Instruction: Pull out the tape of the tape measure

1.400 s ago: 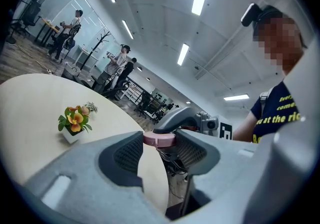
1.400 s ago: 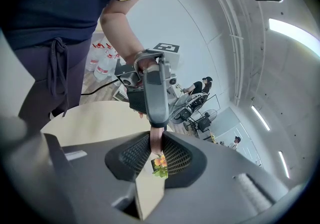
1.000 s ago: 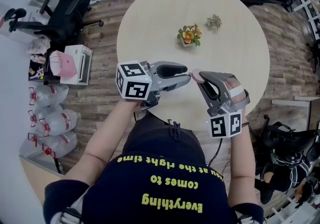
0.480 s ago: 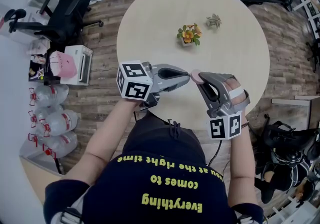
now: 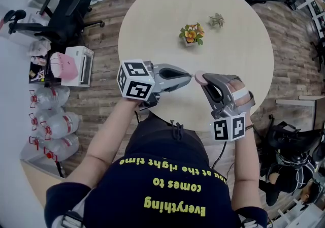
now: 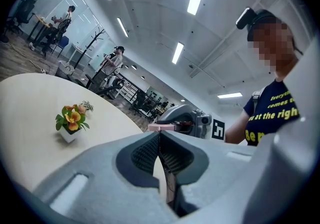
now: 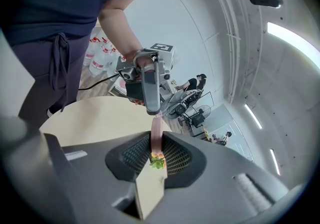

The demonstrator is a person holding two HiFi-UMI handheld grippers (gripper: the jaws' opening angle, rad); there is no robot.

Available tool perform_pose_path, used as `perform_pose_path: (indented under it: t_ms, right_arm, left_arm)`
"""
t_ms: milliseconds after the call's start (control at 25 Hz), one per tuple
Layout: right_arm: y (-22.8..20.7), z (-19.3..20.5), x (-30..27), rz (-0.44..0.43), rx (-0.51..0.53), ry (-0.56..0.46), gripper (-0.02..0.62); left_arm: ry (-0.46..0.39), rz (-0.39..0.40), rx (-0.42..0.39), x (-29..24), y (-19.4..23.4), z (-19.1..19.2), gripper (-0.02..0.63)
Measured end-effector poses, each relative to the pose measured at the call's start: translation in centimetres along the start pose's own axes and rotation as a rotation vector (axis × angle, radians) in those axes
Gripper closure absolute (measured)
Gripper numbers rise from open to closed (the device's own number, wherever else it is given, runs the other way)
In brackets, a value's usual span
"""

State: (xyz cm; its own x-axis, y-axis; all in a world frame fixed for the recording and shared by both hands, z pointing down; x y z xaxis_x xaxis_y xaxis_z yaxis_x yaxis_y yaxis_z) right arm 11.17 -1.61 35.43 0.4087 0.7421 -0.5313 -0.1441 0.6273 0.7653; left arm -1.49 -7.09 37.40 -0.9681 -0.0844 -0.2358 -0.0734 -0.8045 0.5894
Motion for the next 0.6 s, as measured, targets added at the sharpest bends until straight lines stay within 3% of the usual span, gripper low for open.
perform_pose_path:
  t_ms: [600]
  right_arm:
    - [-0.1, 2.5, 0.3, 0.015, -0.015, 0.099, 0.512]
  left_arm:
    - [0.002, -0.046, 0.043, 1.9, 1.1, 0.7, 0.601]
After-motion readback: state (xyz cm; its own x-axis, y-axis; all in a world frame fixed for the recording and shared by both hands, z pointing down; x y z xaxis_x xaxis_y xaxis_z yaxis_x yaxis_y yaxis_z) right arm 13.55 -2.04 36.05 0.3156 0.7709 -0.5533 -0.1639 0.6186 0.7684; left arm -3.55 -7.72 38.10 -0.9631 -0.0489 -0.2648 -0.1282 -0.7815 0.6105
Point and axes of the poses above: the fingertips, and each gripper's own axes: x backward along the fingers, y to its left, z out of its underside, the point moved 7 cm from there along x, backward along the fingers, and after that the axes turned 8 degrees about y, right-handed, at the moved point
